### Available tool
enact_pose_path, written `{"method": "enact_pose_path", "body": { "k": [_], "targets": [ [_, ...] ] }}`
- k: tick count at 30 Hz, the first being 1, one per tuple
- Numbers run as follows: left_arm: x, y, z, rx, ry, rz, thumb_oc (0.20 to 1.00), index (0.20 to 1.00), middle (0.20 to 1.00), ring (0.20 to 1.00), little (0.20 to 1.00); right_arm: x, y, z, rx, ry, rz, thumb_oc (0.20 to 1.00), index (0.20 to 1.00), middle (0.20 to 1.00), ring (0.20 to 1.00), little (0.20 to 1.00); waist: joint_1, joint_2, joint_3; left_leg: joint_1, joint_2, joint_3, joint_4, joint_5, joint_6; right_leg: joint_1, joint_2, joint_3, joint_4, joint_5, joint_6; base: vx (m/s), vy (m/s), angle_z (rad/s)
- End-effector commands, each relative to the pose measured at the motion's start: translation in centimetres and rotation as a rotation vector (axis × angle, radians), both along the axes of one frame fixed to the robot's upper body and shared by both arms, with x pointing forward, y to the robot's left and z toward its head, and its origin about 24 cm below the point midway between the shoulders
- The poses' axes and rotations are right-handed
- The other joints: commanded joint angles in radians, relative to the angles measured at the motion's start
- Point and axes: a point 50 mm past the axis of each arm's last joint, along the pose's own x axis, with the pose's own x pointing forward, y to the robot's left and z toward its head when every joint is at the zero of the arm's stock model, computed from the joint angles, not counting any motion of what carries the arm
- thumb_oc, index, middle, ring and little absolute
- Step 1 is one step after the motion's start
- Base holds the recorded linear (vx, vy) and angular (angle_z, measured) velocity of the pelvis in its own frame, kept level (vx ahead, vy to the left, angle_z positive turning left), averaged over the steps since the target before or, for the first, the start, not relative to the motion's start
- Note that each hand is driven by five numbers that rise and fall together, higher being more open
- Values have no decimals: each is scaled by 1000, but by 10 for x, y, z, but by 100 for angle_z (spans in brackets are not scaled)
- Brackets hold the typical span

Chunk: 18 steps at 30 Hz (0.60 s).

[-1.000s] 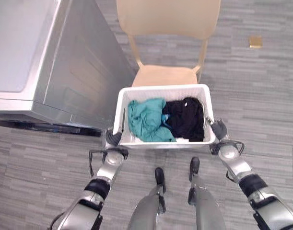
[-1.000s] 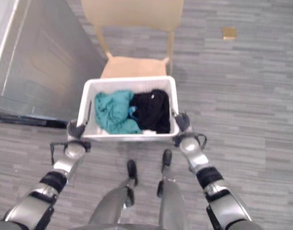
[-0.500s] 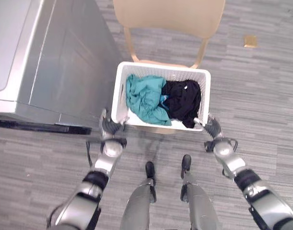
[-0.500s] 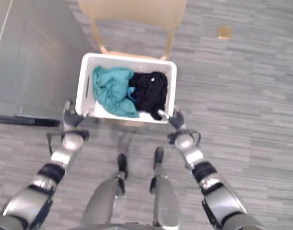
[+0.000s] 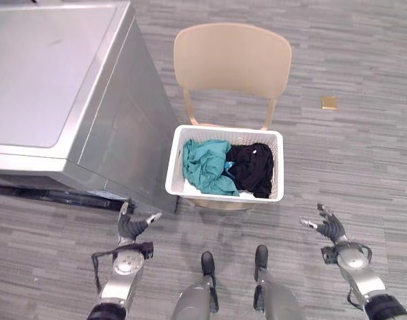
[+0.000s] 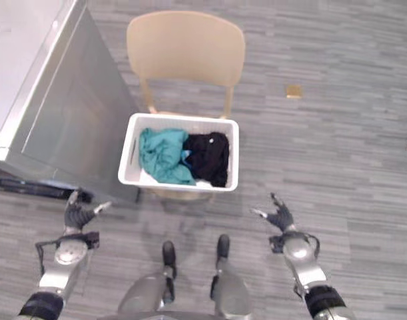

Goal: Grab the laundry basket,head to the washer,open it,put in the laundry and shut it.

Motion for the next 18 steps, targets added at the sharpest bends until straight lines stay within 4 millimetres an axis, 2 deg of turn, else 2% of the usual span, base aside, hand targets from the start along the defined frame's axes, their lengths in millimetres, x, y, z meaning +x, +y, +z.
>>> {"method": "enact_pose_path", "body": {
  "k": [1, 2, 3, 4, 6, 8, 11, 13, 14, 15, 16, 18],
  "targets": [
    [-1, 1, -10, -40, 54, -67, 1000, 1000, 1000, 1000, 1000, 0, 10, -8, -24, 41, 98, 1000, 1000, 1000, 1000, 1000, 1, -15, -25, -32, 15, -27, 79, -54, -27, 12, -63, 19, 174, -238, 81, -42, -41, 1],
    [-5, 1, -14, -34, 81, -85, 1000, 1000, 1000, 1000, 1000, -6, 9, -15, -24, 75, 97, 1000, 1000, 1000, 1000, 1000, -4, -11, -29, -32, 17, -35, 81, -51, -27, 11, -54, 33, 194, -251, 77, -81, -87, 10],
    [-17, 1, -28, -37, 166, -115, 1000, 1000, 1000, 1000, 1000, -14, 7, -25, -47, 136, 105, 1000, 1000, 1000, 1000, 1000, -9, -4, -34, -21, 18, -53, 89, -52, -25, 17, -30, 62, 233, -281, 69, -57, -56, 17],
    [-17, 1, -28, -37, 166, -115, 1000, 1000, 1000, 1000, 1000, -14, 7, -25, -47, 136, 105, 1000, 1000, 1000, 1000, 1000, -9, -4, -35, -22, 18, -53, 89, -52, -25, 16, -30, 62, 233, -281, 69, -73, -81, 21],
    [-34, 1, -46, -33, 277, -127, 1000, 1000, 1000, 1000, 1000, -19, 10, -34, -72, 190, 136, 1000, 1000, 1000, 1000, 1000, -7, 3, -43, -12, 22, -65, 100, -46, -30, 29, -15, 67, 254, -296, 58, -68, -98, 10],
    [-39, 2, -53, -30, 312, -116, 1000, 1000, 1000, 1000, 1000, -21, 11, -36, -70, 197, 135, 1000, 1000, 1000, 1000, 1000, -6, 5, -45, -11, 24, -70, 104, -41, -35, 37, -9, 65, 250, -306, 53, -43, -98, 1],
    [-46, 1, -62, -39, 362, -105, 1000, 1000, 1000, 1000, 1000, -24, 12, -38, -52, 197, 112, 1000, 1000, 1000, 1000, 1000, -4, 5, -48, -26, 27, -81, 117, -27, -50, 57, -2, 41, 233, -318, 41, -57, -126, 15],
    [-49, -4, -69, -49, 393, -94, 1000, 1000, 1000, 1000, 1000, -26, 14, -41, -23, 190, 72, 1000, 1000, 1000, 1000, 1000, -5, 4, -42, -63, 30, -84, 166, -24, -65, 79, -2, -3, 216, -333, 21, -83, -91, 59],
    [-47, -7, -69, -52, 390, -99, 1000, 1000, 1000, 1000, 1000, -26, 16, -42, -17, 184, 66, 1000, 1000, 1000, 1000, 1000, -8, 0, -31, -96, 59, -76, 209, -25, -72, 90, -14, -36, 216, -347, 15, -51, 64, 132],
    [-46, -8, -69, -57, 383, -94, 1000, 1000, 1000, 1000, 1000, -28, 18, -45, -11, 199, 60, 1000, 1000, 1000, 1000, 1000, -12, -3, -32, -99, 110, -51, 184, -3, -76, 94, -29, -65, 218, -346, 20, -32, 85, 147],
    [-46, -8, -69, -57, 383, -94, 1000, 1000, 1000, 1000, 1000, -28, 18, -45, -11, 199, 60, 1000, 1000, 1000, 1000, 1000, -12, -3, -31, -98, 110, -51, 183, -3, -76, 95, -29, -65, 218, -346, 19, 40, 134, 134],
    [-45, -8, -69, -51, 383, -89, 1000, 1000, 1000, 1000, 1000, -32, 19, -47, -4, 212, 51, 1000, 1000, 1000, 1000, 1000, -17, -10, -40, -99, 168, -30, 138, 35, -89, 97, -56, -90, 231, -347, 30, 112, 185, 79]
  ]
}}
